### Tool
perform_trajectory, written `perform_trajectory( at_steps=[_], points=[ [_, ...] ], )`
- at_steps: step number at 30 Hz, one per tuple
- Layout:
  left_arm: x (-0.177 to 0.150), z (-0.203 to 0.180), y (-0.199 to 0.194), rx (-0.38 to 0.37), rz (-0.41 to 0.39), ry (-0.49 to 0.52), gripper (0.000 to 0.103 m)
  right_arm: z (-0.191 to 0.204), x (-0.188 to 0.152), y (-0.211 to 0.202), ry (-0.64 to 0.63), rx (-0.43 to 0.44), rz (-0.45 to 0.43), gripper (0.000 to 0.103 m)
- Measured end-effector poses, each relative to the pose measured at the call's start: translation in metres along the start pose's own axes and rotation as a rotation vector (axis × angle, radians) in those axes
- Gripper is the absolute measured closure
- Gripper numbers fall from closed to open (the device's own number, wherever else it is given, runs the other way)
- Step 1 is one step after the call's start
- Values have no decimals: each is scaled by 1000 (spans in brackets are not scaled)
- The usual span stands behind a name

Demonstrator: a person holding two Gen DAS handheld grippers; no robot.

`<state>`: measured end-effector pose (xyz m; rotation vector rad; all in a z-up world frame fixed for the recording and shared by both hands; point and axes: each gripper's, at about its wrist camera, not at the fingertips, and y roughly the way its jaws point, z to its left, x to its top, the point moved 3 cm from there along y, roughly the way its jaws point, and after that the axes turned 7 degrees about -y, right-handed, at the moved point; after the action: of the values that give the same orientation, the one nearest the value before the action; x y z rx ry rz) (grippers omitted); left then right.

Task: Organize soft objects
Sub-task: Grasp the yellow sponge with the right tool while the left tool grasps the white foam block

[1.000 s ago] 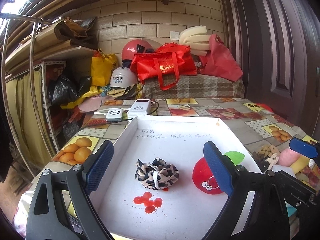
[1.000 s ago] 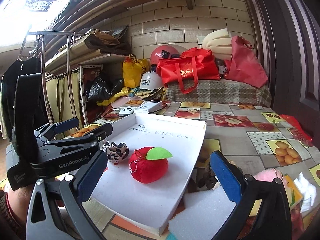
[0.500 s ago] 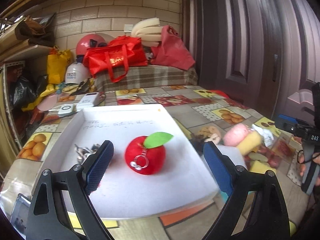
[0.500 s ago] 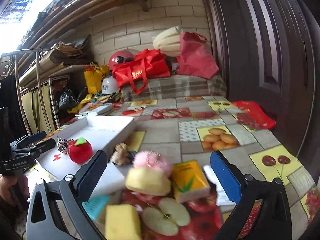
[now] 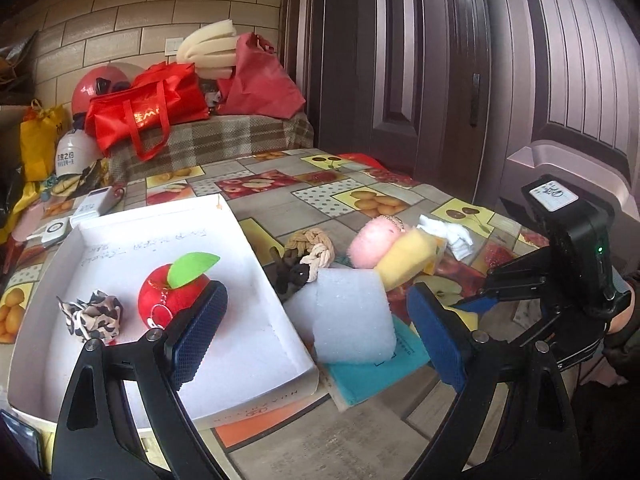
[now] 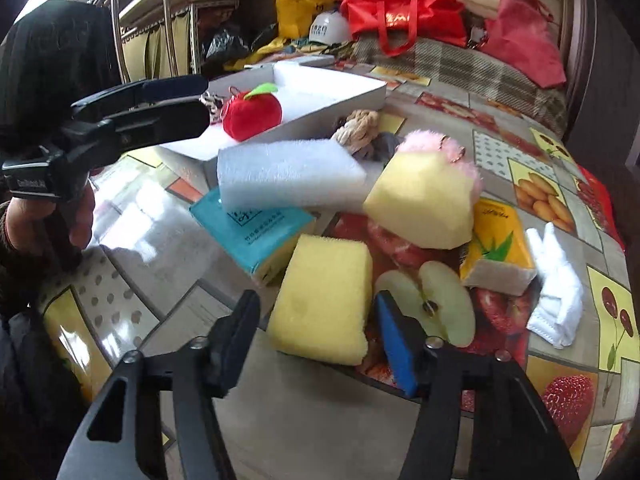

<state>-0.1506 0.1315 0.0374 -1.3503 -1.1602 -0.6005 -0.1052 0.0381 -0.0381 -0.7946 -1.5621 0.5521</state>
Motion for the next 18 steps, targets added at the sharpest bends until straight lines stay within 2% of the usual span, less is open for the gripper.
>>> perform_trajectory(
  at_steps=[3,6,12,15,16,18],
  points=[
    [-1,-9,11,-17,45,26,11,-5,-2,-6,12,9,-19,62],
    [-3,-22,24,-16,86,78,11,-30,-5,-18,90,-17,-71,62],
    [-2,-34,57,61,168,121,11,-82,2,-51,295,-37,-280,62],
    [-8,-34,68,89,219,130,12,-84,3,-53,321,-23,-305,62],
    [-9,-35,70,91,228,137,16,-83,4,-54,320,-20,-313,62],
    [-12,-38,74,104,249,158,41,-84,4,-56,322,-17,-322,62]
  ],
)
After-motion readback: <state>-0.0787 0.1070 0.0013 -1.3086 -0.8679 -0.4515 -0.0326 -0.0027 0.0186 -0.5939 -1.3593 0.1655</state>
